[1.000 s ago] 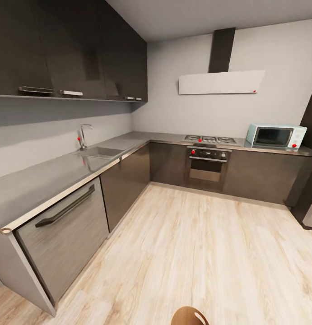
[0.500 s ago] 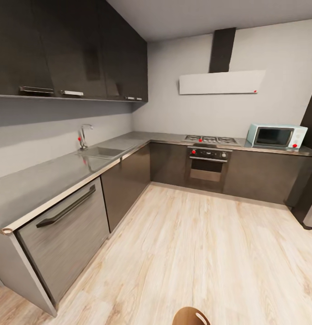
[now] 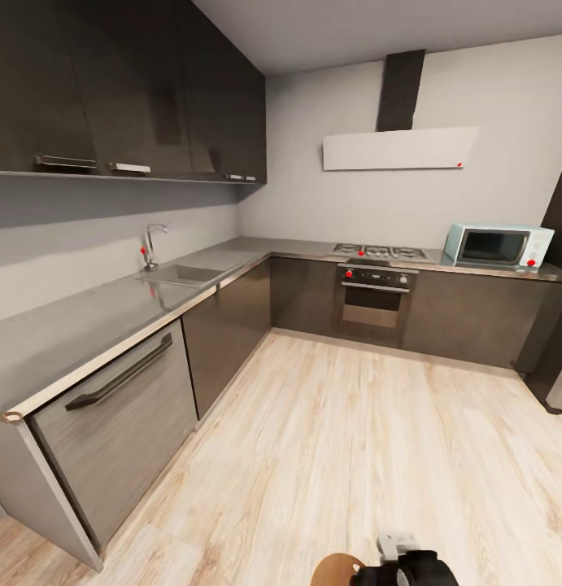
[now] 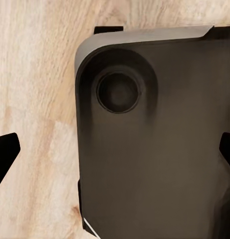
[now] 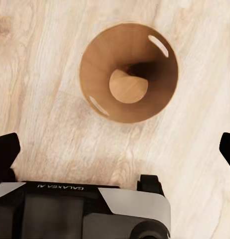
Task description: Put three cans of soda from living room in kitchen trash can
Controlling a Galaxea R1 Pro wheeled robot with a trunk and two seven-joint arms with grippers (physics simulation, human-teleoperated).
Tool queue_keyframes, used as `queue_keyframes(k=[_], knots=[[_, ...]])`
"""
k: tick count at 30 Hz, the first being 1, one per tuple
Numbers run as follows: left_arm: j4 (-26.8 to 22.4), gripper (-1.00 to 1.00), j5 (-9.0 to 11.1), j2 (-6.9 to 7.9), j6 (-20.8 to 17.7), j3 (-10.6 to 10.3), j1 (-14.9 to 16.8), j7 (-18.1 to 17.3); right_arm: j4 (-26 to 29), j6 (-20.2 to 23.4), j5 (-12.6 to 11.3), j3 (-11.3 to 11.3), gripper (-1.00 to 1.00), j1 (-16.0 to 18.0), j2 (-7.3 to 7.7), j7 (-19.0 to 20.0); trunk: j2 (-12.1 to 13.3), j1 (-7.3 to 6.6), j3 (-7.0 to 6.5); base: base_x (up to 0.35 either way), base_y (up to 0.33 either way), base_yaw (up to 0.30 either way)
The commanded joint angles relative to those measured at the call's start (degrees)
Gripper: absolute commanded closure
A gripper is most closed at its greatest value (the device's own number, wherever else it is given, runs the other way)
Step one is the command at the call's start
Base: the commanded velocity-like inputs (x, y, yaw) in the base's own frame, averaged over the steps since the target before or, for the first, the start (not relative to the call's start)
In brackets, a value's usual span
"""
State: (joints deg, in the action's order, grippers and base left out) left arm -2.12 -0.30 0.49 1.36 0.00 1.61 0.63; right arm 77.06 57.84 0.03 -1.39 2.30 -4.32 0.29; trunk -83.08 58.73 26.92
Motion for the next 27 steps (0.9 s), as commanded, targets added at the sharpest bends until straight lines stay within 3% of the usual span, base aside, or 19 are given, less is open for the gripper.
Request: queue_keyframes(k=[1,5,10,19,27], knots=[[-0.1,-1.00,0.0,-0.01,0.0,0.0,0.2,0.0,1.1,0.8,0.1,-0.1,-1.00,0.1,-0.09,0.0,0.0,0.00,0.01,0.000,0.000,0.000],[-0.3,-1.00,0.0,0.00,-0.2,0.0,0.9,0.0,3.0,2.2,0.3,-0.4,-1.00,0.7,-0.24,-0.2,0.0,0.00,0.01,0.037,0.026,0.000],[-0.5,-1.00,0.0,-0.05,-0.1,0.0,1.2,0.0,1.6,2.2,0.3,-0.3,-1.00,2.4,-0.15,-0.6,0.0,0.00,0.01,0.062,0.044,0.000],[-1.2,-1.00,0.1,-0.05,-0.2,0.0,1.4,0.1,-5.1,1.6,0.3,0.0,-1.00,5.5,0.10,-1.0,0.0,0.00,0.01,0.065,0.041,0.000],[-4.2,-1.00,0.2,0.12,-0.3,0.0,1.6,0.0,-13.6,-2.7,0.4,0.3,-1.00,8.7,0.71,-1.1,0.0,0.00,0.01,0.082,0.052,0.000]])
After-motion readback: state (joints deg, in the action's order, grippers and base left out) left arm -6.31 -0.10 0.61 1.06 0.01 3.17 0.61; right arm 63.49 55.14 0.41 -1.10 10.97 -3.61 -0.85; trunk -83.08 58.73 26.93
